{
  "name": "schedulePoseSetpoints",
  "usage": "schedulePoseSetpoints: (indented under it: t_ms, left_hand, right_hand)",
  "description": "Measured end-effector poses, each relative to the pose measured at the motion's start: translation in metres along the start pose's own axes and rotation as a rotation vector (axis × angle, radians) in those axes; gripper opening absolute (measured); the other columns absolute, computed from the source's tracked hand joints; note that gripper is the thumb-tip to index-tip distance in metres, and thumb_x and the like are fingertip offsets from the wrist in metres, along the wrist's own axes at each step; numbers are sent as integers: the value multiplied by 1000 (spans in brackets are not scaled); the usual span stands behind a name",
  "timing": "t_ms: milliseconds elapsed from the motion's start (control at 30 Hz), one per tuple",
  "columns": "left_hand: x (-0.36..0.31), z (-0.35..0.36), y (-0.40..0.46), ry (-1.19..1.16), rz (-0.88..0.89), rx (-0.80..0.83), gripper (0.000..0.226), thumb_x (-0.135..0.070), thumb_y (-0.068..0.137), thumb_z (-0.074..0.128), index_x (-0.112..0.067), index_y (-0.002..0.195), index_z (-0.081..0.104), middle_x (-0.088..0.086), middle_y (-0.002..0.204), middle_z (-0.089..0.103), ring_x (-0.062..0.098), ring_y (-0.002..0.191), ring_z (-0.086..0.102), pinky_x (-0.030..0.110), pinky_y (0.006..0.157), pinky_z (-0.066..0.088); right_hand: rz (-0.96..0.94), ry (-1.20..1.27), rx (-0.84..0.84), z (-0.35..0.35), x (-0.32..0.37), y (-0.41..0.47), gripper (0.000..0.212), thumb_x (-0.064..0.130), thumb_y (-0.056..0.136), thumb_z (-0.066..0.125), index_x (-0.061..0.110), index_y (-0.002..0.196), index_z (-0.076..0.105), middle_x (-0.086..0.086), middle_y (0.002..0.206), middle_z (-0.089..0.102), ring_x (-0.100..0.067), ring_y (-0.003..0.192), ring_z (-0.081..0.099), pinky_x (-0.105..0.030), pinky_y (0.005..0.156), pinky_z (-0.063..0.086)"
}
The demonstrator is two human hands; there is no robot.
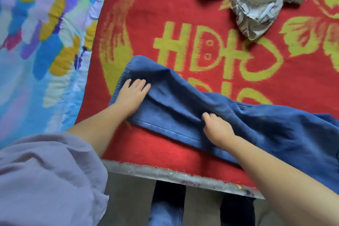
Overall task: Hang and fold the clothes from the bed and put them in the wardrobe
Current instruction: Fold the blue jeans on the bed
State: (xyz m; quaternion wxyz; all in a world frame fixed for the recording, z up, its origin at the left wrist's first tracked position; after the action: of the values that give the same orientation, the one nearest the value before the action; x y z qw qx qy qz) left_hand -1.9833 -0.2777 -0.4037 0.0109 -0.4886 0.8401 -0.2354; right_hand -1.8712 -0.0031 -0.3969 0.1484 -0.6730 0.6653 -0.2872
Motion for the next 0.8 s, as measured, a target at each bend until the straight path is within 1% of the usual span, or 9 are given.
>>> schedulePoseSetpoints:
  t_ms: [100,267,367,433,500,533,600,700,800]
  left_hand:
    - [25,-17,7,-84,-50,-144,30,-8,92,42,-9,120,55,13,114,55,30,110,49,43,93,31]
    - [63,-62,-13,-155,186,-636,16,-11,80,49,-7,81,64,12,75,58,30,71,59,39,75,35]
    - [65,-47,-52,-88,386,-476,16,-17,79,46,-13,77,61,7,72,54,28,70,57,38,71,38]
    - [66,-11,-79,-42,405,-119,21,-19,86,44,-16,87,65,5,83,59,26,80,60,36,73,42]
    - [71,14,-92,-144,275,93,16,-19,92,51,-17,99,65,8,96,60,29,92,60,37,76,44]
    - [72,14,-90,-262,185,36,10,-15,88,60,-13,97,66,12,94,60,33,88,60,40,72,47]
    - [74,10,-75,-461,-121,-144,15,-10,80,70,-6,92,64,20,90,58,39,84,58,46,66,48]
    - [77,5,-42,-884,-655,-162,42,-30,86,66,-1,112,50,25,116,52,41,108,50,48,87,41]
    - [75,19,-12,-1212,-875,55,69,-45,85,66,5,127,42,25,129,51,37,120,50,39,95,39]
  right_hand:
    - [-61,111,-54,-18,-4,-7,7,16,86,49,15,92,47,-3,92,54,-27,87,55,-37,68,42]
    - [-275,197,-44,-41,11,-42,30,9,76,52,26,70,27,7,65,35,-21,63,40,-32,59,28]
    - [-316,11,136,-22,24,-55,11,17,82,49,25,83,41,4,84,51,-26,86,53,-34,66,33]
    - [-251,-110,309,-7,31,-55,25,23,89,47,23,113,52,-1,111,56,-25,110,51,-34,84,39]
    - [-185,-91,405,-2,39,-43,43,27,92,46,28,135,44,-2,126,55,-24,121,49,-35,96,40]
    - [-172,-26,371,-4,43,-34,44,26,93,46,27,137,44,-2,129,57,-23,121,51,-34,97,41]
    - [-120,145,160,-21,42,-14,38,18,94,47,19,131,53,-5,126,60,-24,116,56,-34,95,43]
    - [19,257,-219,-52,14,13,37,12,92,52,12,129,55,-8,126,55,-28,117,52,-39,93,43]
    - [142,51,-59,-57,-17,36,60,31,93,58,15,146,34,-11,142,41,-31,129,39,-42,102,36]
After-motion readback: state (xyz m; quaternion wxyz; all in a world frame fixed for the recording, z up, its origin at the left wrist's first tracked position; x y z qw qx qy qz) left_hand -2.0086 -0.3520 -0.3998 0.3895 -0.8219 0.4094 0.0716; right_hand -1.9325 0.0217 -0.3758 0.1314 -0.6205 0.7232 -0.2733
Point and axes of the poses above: each hand's wrist, its own y-axis towards the middle knuckle, its own z-axis out of the palm, x = y × z, the point moved 3 cm from there along y, towards the middle knuckle
